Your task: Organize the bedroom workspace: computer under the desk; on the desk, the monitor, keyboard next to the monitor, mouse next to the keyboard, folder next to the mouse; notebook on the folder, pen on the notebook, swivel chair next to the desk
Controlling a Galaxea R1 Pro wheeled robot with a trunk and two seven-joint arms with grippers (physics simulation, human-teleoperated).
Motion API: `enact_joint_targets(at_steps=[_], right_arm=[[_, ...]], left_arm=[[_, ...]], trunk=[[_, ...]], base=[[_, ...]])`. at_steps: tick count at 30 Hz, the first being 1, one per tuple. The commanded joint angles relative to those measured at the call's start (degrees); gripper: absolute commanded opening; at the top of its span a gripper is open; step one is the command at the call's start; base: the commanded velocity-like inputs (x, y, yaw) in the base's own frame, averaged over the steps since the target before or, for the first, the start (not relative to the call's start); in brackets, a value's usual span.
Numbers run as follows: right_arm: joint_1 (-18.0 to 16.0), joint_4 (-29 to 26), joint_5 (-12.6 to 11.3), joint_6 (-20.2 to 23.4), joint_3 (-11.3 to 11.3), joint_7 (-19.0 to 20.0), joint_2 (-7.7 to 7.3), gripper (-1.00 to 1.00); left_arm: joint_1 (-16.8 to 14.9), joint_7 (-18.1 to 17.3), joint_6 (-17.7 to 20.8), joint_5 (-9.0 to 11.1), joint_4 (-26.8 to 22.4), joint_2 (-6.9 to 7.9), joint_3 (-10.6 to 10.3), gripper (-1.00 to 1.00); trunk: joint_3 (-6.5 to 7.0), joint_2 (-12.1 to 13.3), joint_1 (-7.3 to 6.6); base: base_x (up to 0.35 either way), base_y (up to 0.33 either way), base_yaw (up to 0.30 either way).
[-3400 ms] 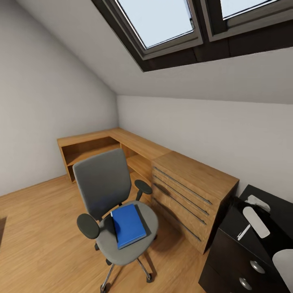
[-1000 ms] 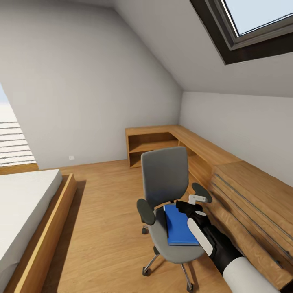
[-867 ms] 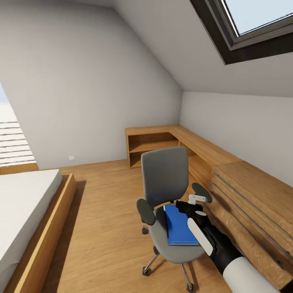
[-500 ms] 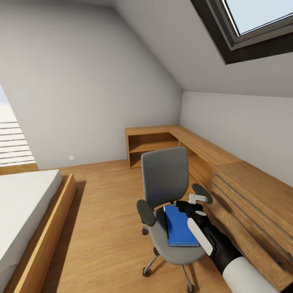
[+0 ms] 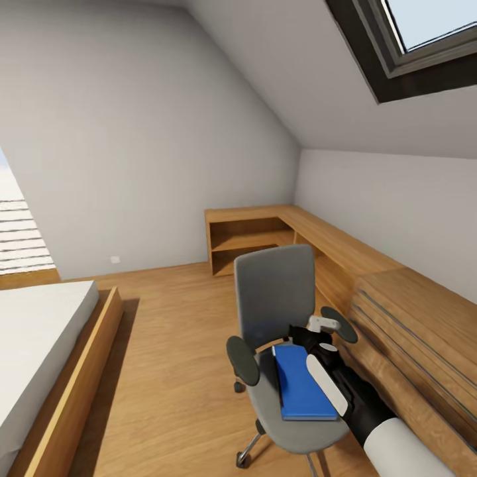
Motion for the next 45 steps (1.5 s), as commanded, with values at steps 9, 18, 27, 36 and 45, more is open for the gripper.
enact_joint_targets(at_steps=[9, 18, 27, 36, 45], right_arm=[[-0.1, 2.8, -0.4, 0.1, 0.1, 0.0, -0.79, 1.0], [-0.3, 13.4, -0.3, -6.9, -0.1, 7.5, -1.99, 1.0], [-4.9, 31.6, -0.2, -15.7, -0.1, 24.2, -2.64, 1.0], [-6.0, 34.9, -0.5, -18.4, -0.1, 27.3, -2.97, 1.0], [-8.4, 34.9, -0.7, -17.8, -1.8, 21.6, -2.99, 1.0]], left_arm=[[0.0, -0.3, -1.5, 0.6, -4.2, -0.04, 0.5, 1.0], [0.0, -0.3, 9.9, 1.8, -22.0, -0.28, 0.7, 1.0], [0.1, -0.3, 44.4, 8.5, -53.6, -0.47, 0.6, 1.0], [0.0, -0.1, 55.8, 15.5, -77.3, -1.06, 0.3, 1.0], [0.1, -0.1, 55.6, 15.7, -77.6, -2.98, 0.8, 1.0]], trunk=[[-0.07, -0.1, 0.0], [-0.07, -0.1, 0.0], [-0.07, -0.1, 0.0], [-1.33, -2.9, 1.53], [-2.94, -6.5, 3.51]], base=[[0.006, 0.002, 0.0], [0.0, 0.0, 0.0], [0.0, 0.0, 0.0], [0.0, 0.0, 0.0], [0.0, 0.0, 0.0]])
